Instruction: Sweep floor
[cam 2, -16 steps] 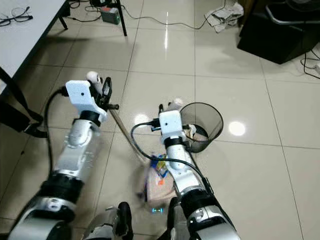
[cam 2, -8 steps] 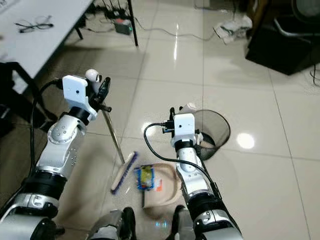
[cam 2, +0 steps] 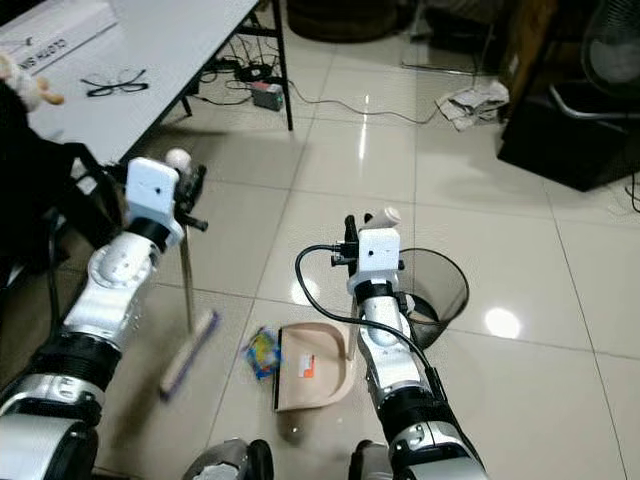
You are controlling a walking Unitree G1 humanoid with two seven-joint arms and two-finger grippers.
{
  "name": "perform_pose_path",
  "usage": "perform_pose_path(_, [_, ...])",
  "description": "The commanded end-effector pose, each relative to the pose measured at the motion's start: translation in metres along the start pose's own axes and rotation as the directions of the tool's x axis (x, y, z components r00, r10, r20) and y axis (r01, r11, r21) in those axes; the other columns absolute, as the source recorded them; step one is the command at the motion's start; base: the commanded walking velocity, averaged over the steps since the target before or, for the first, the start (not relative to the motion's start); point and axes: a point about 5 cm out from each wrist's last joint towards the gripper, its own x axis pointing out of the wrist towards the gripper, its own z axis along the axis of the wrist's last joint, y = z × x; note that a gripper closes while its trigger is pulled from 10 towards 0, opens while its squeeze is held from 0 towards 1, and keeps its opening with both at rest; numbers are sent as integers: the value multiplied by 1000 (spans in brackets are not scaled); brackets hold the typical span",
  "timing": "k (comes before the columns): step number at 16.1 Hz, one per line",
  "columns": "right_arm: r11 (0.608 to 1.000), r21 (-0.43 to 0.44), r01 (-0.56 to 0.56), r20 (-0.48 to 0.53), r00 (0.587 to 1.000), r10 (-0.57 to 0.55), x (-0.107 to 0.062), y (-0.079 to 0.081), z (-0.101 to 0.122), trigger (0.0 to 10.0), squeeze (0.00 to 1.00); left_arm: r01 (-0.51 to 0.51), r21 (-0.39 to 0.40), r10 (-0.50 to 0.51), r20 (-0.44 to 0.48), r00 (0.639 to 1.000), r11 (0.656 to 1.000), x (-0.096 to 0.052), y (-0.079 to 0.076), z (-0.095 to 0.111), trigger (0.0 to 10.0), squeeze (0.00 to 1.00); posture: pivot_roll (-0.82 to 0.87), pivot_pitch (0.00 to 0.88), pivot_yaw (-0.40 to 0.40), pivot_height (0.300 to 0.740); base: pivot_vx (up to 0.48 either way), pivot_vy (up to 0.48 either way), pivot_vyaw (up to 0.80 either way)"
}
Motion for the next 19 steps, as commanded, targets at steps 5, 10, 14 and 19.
perform_pose_path(5, [1000,-28,-6,20,1000,6,-3,-4,2,10000,0,-14,-46,14,-6,1000,999,4,-31,-7,10000,0,-62,73,75,740,0,0,0])
perform_pose_path(10, [995,-97,18,67,998,-12,-3,-9,11,10000,0,-135,-22,136,43,990,991,-1,-26,-8,10000,0,-83,153,55,740,0,0,0])
perform_pose_path(14, [978,-187,89,53,995,-81,0,-19,9,10000,0,-132,17,131,70,989,991,-1,-30,-9,10000,0,-110,244,54,740,0,0,0])
perform_pose_path(19, [976,-198,90,73,994,-77,11,-9,18,10000,0,-127,41,123,80,989,991,10,-37,-4,10000,0,-139,321,51,740,0,0,0])
